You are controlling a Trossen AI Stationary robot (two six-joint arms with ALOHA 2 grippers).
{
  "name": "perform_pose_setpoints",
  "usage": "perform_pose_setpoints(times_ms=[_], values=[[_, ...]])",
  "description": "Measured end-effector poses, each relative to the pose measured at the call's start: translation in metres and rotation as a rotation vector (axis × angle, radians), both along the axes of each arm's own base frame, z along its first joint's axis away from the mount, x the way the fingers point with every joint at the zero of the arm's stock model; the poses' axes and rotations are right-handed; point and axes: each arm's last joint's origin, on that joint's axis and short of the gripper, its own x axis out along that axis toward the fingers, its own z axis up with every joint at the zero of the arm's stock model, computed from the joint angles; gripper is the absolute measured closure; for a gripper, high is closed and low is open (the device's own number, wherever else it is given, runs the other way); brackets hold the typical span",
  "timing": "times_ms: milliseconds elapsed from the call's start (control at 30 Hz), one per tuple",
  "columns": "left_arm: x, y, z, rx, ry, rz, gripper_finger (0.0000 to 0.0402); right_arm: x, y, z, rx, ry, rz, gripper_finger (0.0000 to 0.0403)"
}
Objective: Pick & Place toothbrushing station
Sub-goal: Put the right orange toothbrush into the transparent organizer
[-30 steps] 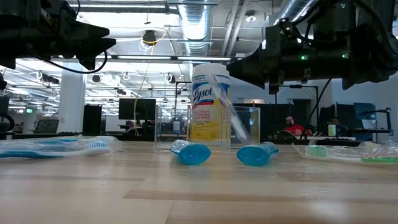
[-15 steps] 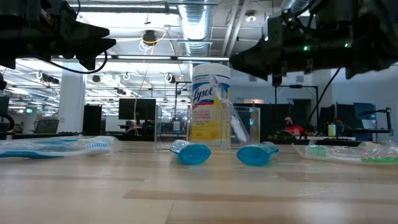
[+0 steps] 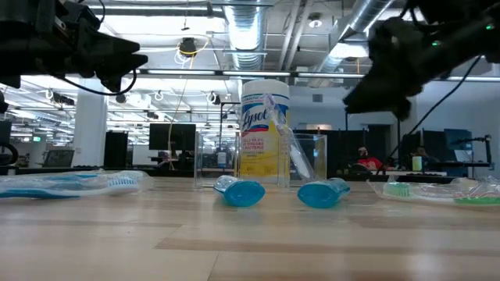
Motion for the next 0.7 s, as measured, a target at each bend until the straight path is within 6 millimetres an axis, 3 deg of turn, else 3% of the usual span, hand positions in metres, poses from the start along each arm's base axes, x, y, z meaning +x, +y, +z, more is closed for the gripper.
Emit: perform_pose_setpoints(times_ms=[233,700], values=[[0.0,0.0,0.002,0.005,-0.022,0.0,0.0247,-0.025,-0.002,0.007,0.137,0.232,-0.034,0.0302],[0.0,0.0,0.004,0.007,-0.036,0.0,0.0247,-0.053,-0.003,0.009,0.364,0.659,-0.201,0.0305]])
